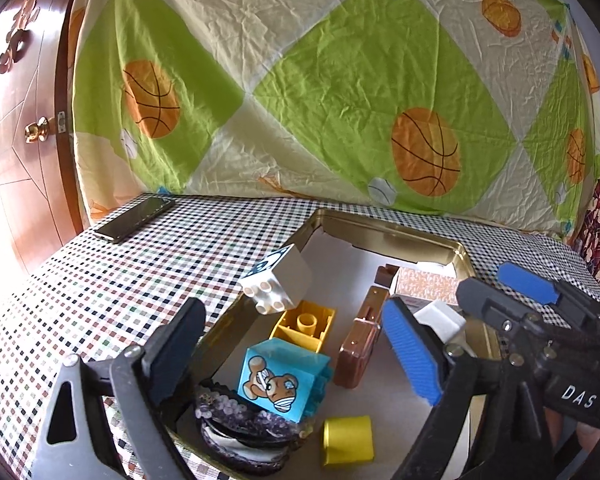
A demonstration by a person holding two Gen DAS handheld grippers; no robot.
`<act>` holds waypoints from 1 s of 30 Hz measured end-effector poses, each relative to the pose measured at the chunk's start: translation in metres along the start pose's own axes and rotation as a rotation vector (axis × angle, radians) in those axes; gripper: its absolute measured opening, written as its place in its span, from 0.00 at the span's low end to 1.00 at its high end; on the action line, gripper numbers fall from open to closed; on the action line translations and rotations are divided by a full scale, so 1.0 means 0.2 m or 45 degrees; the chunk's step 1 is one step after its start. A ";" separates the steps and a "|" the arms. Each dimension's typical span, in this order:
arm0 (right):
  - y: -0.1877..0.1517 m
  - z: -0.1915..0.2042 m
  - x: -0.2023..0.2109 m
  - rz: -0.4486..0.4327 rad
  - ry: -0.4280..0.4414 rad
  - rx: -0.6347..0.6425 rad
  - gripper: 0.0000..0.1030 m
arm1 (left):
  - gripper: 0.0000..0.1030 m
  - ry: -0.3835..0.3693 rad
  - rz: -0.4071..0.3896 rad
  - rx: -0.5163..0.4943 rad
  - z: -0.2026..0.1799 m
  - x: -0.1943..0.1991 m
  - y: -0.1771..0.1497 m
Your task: Organize rigid objects
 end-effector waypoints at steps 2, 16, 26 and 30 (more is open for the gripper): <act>0.01 0.00 0.03 -0.024 -0.029 0.012 0.75 | 0.96 0.015 -0.014 -0.003 0.00 0.02 0.01; 0.13 0.08 0.20 -0.101 -0.159 0.105 0.82 | 1.00 0.098 -0.115 0.034 0.12 0.23 0.13; 0.14 0.12 0.20 -0.085 -0.120 0.098 0.82 | 1.00 0.093 -0.091 0.085 0.20 0.26 0.15; 0.14 0.14 0.19 -0.076 -0.104 0.111 0.82 | 1.00 0.093 -0.074 0.084 0.19 0.24 0.14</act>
Point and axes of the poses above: each gripper's, at about its wrist camera, not at the fingertips, and x roughly against the way its jaws point, z to its left, y to its top, the point moved 8 cm from there along -x, roughly the way its jaws point, and after that the axes turned 1 degree about x, right-handed, at the moved point
